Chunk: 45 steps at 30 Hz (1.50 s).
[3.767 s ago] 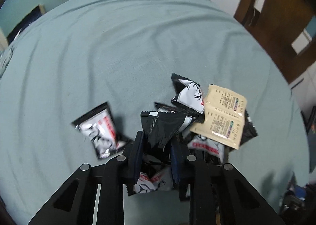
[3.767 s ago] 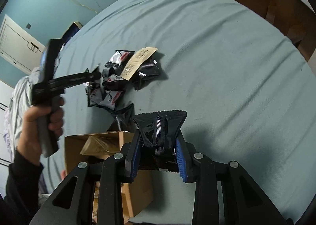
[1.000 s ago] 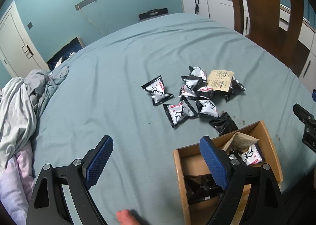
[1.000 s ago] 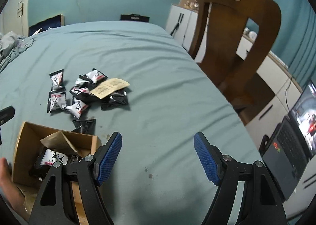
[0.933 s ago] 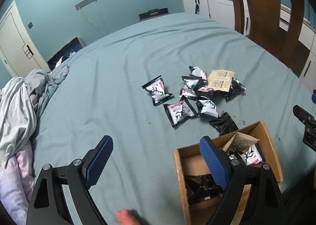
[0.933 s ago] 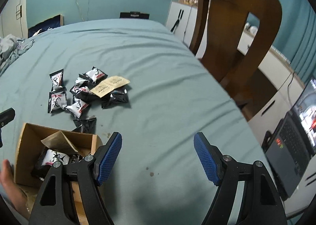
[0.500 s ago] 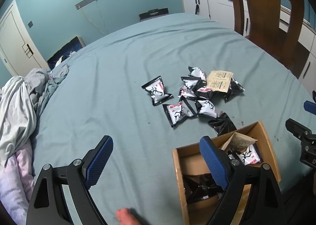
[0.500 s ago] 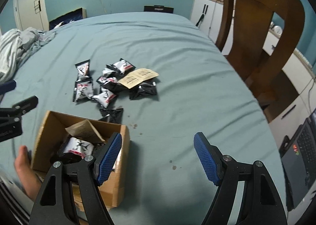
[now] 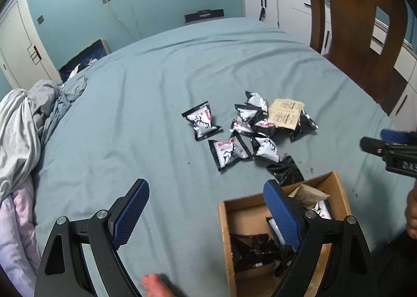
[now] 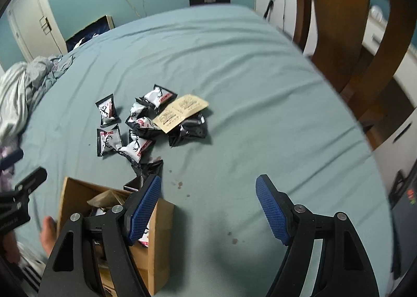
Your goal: Organize snacks
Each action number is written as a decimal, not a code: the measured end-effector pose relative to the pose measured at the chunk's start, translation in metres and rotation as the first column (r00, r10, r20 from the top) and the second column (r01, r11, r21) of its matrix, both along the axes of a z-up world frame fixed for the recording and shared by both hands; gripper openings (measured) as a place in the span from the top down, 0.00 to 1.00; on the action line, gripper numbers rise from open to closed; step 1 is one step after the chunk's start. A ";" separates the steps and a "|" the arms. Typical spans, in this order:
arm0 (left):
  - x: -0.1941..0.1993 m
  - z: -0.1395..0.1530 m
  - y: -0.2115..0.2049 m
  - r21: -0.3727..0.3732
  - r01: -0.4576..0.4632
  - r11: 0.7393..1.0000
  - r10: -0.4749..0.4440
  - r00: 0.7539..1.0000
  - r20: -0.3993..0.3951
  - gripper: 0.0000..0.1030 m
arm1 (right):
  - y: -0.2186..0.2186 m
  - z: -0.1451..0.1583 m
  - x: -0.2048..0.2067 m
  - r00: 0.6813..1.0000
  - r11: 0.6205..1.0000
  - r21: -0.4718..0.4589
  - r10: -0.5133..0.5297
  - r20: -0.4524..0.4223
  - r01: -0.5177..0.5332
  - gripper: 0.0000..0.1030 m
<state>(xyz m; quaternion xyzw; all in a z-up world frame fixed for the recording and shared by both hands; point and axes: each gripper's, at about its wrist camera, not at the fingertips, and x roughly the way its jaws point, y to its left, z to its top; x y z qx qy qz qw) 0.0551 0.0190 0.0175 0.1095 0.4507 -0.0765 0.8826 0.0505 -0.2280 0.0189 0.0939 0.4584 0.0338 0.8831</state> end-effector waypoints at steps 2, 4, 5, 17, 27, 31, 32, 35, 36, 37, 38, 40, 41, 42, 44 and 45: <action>0.003 0.001 0.000 -0.007 -0.012 1.000 0.012 1.000 -0.002 0.12 | -0.011 -0.009 0.015 0.999 0.998 0.058 -0.007 -0.049 0.010 0.27; 0.007 0.000 0.000 -0.011 -0.016 1.000 0.016 1.000 -0.016 0.12 | -0.021 -0.017 0.030 0.996 0.997 0.075 -0.023 -0.086 0.030 0.27; 0.008 -0.001 0.000 -0.012 -0.017 1.000 0.017 1.000 -0.020 0.12 | -0.023 -0.020 0.036 0.995 0.996 0.077 -0.027 -0.098 0.034 0.27; 0.029 -0.012 0.001 0.005 -0.033 0.999 0.034 0.998 -0.052 0.11 | 0.001 -0.033 0.084 0.984 0.993 0.090 0.093 -0.153 -0.080 0.27; 0.059 -0.030 0.010 0.006 -0.078 0.997 0.078 0.991 -0.108 0.11 | 0.047 -0.070 0.128 0.905 0.956 0.111 0.293 -0.309 -0.271 0.27; 0.064 -0.037 0.011 0.009 -0.084 0.996 0.084 0.988 -0.126 0.11 | 0.068 -0.092 0.141 0.843 0.936 0.158 0.352 -0.406 -0.315 0.27; 0.065 -0.038 0.011 0.013 -0.083 0.996 0.084 0.989 -0.126 0.11 | 0.074 -0.097 0.144 0.827 0.932 0.155 0.363 -0.429 -0.328 0.27; 0.069 -0.043 0.011 0.028 -0.084 0.996 0.086 0.989 -0.124 0.11 | 0.087 -0.103 0.145 0.818 0.927 0.097 0.365 -0.444 -0.361 0.35; 0.072 -0.046 0.011 0.031 -0.085 0.996 0.088 0.988 -0.127 0.11 | 0.090 -0.102 0.146 0.823 0.929 0.081 0.357 -0.442 -0.360 0.41; 0.074 -0.048 0.012 0.030 -0.087 0.996 0.090 0.988 -0.129 0.11 | 0.091 -0.101 0.145 0.827 0.932 0.080 0.351 -0.440 -0.353 0.59; 0.077 -0.051 0.012 0.029 -0.090 0.996 0.093 0.987 -0.131 0.11 | 0.091 -0.100 0.145 0.826 0.933 0.090 0.352 -0.441 -0.349 0.66; 0.085 -0.060 0.015 0.025 -0.101 0.995 0.103 0.982 -0.158 0.11 | 0.091 -0.098 0.142 0.829 0.933 0.102 0.354 -0.433 -0.345 0.71; 0.088 -0.065 0.016 0.007 -0.102 0.995 0.102 0.979 -0.176 0.11 | 0.092 -0.096 0.140 0.834 0.933 0.102 0.356 -0.421 -0.346 0.74; 0.092 -0.068 0.017 -0.014 -0.102 0.995 0.098 0.977 -0.191 0.11 | 0.091 -0.094 0.139 0.840 0.935 0.099 0.351 -0.413 -0.341 0.74; 0.097 -0.070 0.015 -0.049 -0.086 0.995 0.075 0.978 -0.196 0.11 | 0.083 -0.087 0.137 0.875 0.949 0.105 0.316 -0.367 -0.298 0.75; 0.100 -0.070 0.012 -0.060 -0.069 0.996 0.057 0.980 -0.193 0.11 | 0.077 -0.081 0.135 0.889 0.954 0.113 0.298 -0.347 -0.276 0.75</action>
